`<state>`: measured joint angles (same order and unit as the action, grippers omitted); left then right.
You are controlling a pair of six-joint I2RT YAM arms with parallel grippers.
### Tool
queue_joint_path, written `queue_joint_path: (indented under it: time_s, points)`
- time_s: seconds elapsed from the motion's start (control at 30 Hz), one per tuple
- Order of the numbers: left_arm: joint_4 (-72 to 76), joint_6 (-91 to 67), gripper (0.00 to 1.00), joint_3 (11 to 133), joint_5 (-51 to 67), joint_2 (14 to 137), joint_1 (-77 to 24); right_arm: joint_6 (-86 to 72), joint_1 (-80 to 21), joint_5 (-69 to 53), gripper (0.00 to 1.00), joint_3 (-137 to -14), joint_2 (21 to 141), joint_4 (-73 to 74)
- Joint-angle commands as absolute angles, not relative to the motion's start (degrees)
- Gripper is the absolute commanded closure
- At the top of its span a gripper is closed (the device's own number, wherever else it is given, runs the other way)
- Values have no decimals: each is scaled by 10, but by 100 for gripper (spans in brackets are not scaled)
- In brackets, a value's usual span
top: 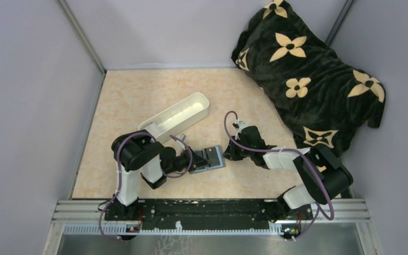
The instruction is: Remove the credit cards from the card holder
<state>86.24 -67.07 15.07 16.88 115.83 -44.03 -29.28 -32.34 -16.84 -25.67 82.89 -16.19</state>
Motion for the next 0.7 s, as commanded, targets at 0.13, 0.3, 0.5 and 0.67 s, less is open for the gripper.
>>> queue_joint_path:
  time_s: [0.13, 0.3, 0.5, 0.67]
  points:
    - [881, -647, 100, 118, 167, 1159, -432, -273, -337, -129, 82, -294, 744, -33]
    - [903, -655, 100, 113, 166, 1174, -431, -270, -354, -129, 82, -314, 726, -10]
    - [898, -651, 100, 111, 167, 1169, -431, -288, -385, -133, 85, -318, 738, -35]
    - [895, -652, 100, 112, 169, 1173, -431, -292, -400, -141, 88, -319, 762, -56]
